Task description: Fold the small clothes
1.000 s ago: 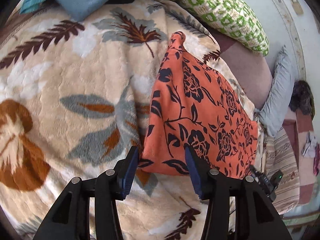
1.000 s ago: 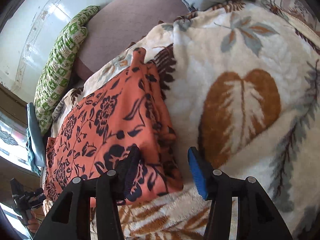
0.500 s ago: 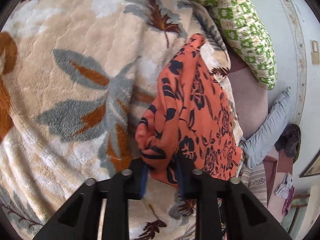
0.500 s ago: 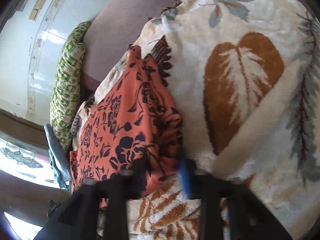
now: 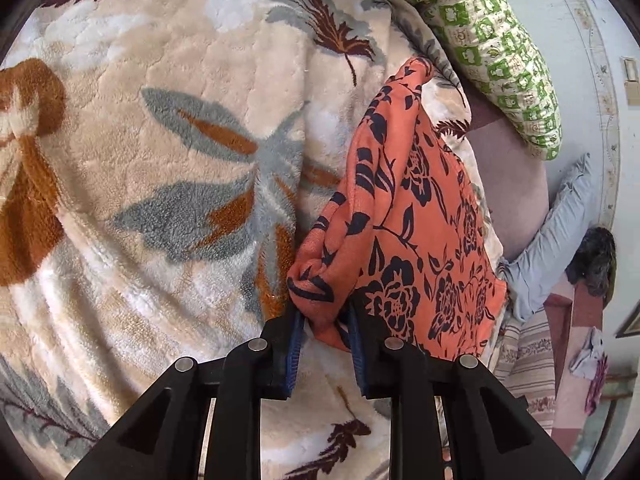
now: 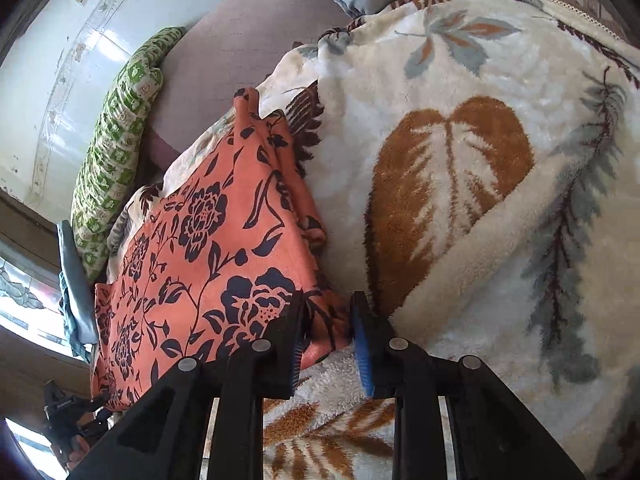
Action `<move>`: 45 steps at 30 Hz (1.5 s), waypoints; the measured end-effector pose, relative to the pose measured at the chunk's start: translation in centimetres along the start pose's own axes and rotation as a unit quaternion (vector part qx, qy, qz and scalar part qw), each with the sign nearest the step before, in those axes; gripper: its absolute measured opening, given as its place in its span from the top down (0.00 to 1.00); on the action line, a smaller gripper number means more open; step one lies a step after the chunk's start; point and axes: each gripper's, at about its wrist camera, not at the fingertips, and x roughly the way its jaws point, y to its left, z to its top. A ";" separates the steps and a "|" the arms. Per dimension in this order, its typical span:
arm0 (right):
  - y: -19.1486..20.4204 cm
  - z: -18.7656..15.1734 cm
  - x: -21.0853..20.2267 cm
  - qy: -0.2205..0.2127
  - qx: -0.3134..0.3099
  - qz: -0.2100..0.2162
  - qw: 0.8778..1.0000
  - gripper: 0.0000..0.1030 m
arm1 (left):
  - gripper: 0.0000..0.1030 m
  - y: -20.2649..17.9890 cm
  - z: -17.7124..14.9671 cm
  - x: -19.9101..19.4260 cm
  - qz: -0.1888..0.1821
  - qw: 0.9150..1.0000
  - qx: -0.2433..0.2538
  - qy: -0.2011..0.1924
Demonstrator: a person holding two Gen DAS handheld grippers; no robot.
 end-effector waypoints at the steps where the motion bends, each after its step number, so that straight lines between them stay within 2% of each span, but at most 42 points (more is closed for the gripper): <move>1: 0.4 0.0 -0.9 -0.014 -0.005 -0.009 1.000 0.75 | 0.79 0.3 0.1 -0.9 -0.004 1.000 0.005 -0.007; 3: 1.8 0.1 -2.4 -0.042 -0.025 -0.020 0.999 0.71 | 0.76 0.9 0.6 -3.2 0.000 0.999 0.022 -0.031; 5: 4.0 0.0 -3.3 -0.051 -0.057 -0.007 0.997 0.60 | 0.73 1.0 0.7 -5.4 0.001 0.998 0.037 -0.060; 7: 7.5 -0.8 -3.3 -0.044 -0.103 0.014 0.994 0.51 | 0.65 0.5 1.6 -6.5 0.005 0.996 0.049 -0.075; 8: 9.4 -1.6 -3.0 -0.036 -0.130 0.023 0.991 0.48 | 0.56 0.3 2.2 -6.6 0.009 0.996 0.054 -0.075; 10: 13.8 -3.7 -2.1 -0.013 -0.194 0.042 0.980 0.48 | 0.53 -0.5 3.4 -6.3 0.016 0.996 0.061 -0.068; 15: 24.6 -11.9 1.6 0.044 -0.348 0.085 0.933 0.47 | 0.53 -3.9 8.1 -1.4 0.026 0.996 0.082 0.003; 19: 30.8 -18.2 3.9 0.072 -0.452 0.102 0.883 0.46 | 0.53 -5.4 11.8 0.7 0.028 0.994 0.098 0.046; 23: 34.6 -23.2 5.1 0.045 -0.550 0.082 0.830 0.46 | 0.49 -6.6 14.2 2.7 0.020 0.989 0.126 0.075; 24: 35.2 -23.9 5.4 0.036 -0.564 0.072 0.822 0.46 | 0.49 -6.9 14.6 3.2 0.025 0.987 0.134 0.080; 27: 36.7 -25.8 7.0 0.043 -0.594 0.055 0.802 0.44 | 0.49 -7.5 16.2 5.1 0.041 0.983 0.151 0.094; 29: 37.2 -27.0 7.7 0.025 -0.620 0.038 0.783 0.44 | 0.49 -7.9 17.3 6.2 0.047 0.982 0.155 0.097; 30: 37.6 -27.4 8.0 0.012 -0.627 0.027 0.778 0.44 | 0.49 -8.0 17.7 6.5 0.048 0.981 0.157 0.098; 35: 39.2 -27.1 9.7 -0.017 -0.625 0.012 0.781 0.48 | 0.49 -9.2 19.4 8.8 0.051 0.981 0.155 0.105; 36: 39.3 -26.8 9.7 -0.021 -0.622 0.015 0.782 0.56 | 0.49 -9.4 19.5 9.3 0.051 0.981 0.156 0.108; 37: 39.2 -26.6 9.6 -0.022 -0.618 0.021 0.785 0.69 | 0.49 -9.6 19.6 9.8 0.054 0.980 0.159 0.110; 38: 39.2 -26.2 9.6 -0.021 -0.613 0.029 0.789 0.73 | 0.49 -10.0 19.7 10.6 0.058 0.979 0.162 0.112; 43: 38.7 -25.3 9.3 -0.025 -0.596 0.043 0.801 0.75 | 0.47 -11.0 19.2 13.7 0.055 0.977 0.163 0.128; 45: 38.7 -25.2 9.3 -0.024 -0.593 0.047 0.803 0.75 | 0.47 -11.8 18.5 14.7 0.071 0.974 0.180 0.121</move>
